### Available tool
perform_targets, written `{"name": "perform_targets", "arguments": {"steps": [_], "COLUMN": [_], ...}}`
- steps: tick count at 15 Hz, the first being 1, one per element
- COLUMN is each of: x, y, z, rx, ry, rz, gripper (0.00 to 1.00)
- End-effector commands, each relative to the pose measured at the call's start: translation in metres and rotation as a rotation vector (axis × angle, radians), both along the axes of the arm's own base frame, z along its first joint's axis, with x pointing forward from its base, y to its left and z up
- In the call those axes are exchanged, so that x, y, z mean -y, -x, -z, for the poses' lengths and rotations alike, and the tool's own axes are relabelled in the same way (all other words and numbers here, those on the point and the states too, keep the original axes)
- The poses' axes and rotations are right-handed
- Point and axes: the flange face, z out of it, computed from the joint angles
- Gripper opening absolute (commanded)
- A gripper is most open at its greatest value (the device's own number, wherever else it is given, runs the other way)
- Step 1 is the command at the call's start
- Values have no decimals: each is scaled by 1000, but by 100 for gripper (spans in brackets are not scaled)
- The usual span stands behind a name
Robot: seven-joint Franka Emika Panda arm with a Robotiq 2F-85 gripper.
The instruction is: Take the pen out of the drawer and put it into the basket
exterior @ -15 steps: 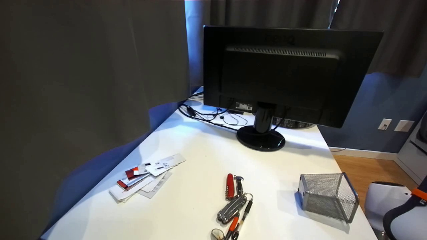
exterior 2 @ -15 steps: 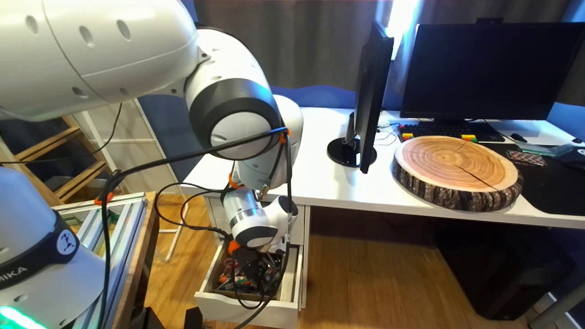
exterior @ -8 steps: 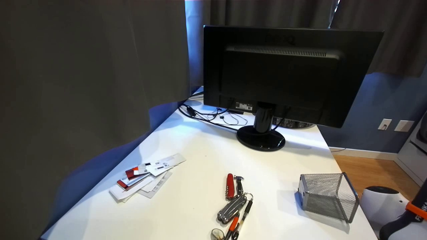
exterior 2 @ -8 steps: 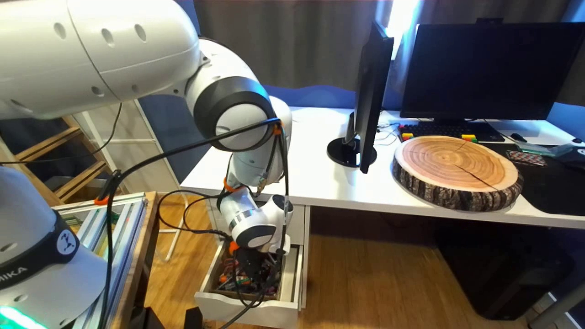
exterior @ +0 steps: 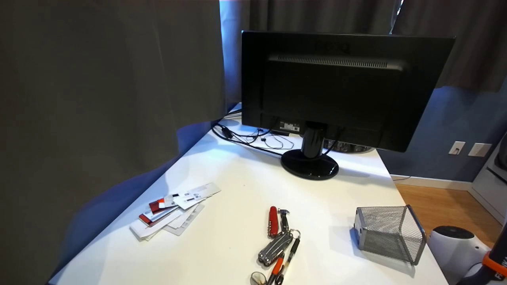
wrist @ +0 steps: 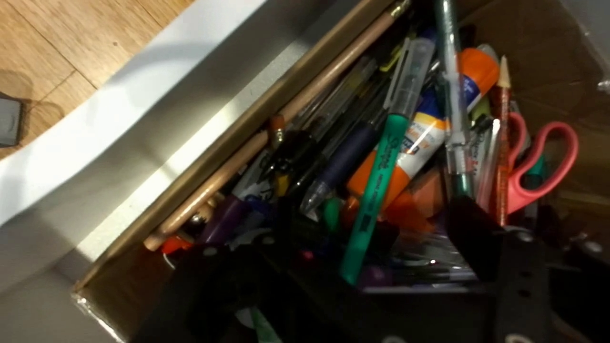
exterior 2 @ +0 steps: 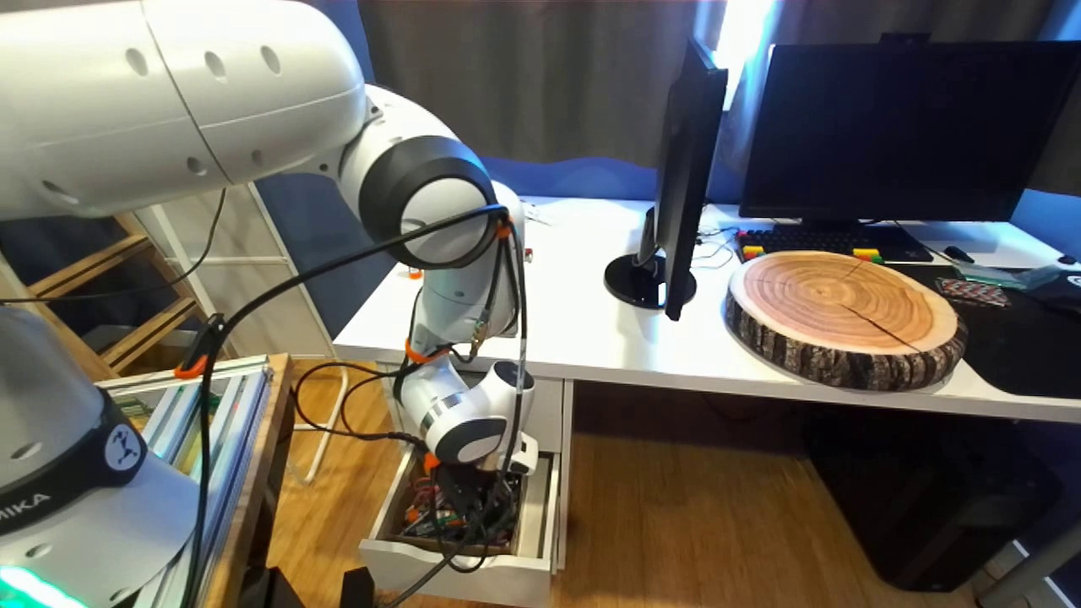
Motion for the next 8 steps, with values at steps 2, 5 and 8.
{"name": "perform_targets", "arguments": {"steps": [2, 5, 8], "x": [-5, -9, -10], "y": [-3, -4, -4], "z": [9, 11, 14], "rx": [39, 39, 39], "ry": [39, 39, 37], "rz": [18, 18, 14], "gripper": [82, 81, 58]}}
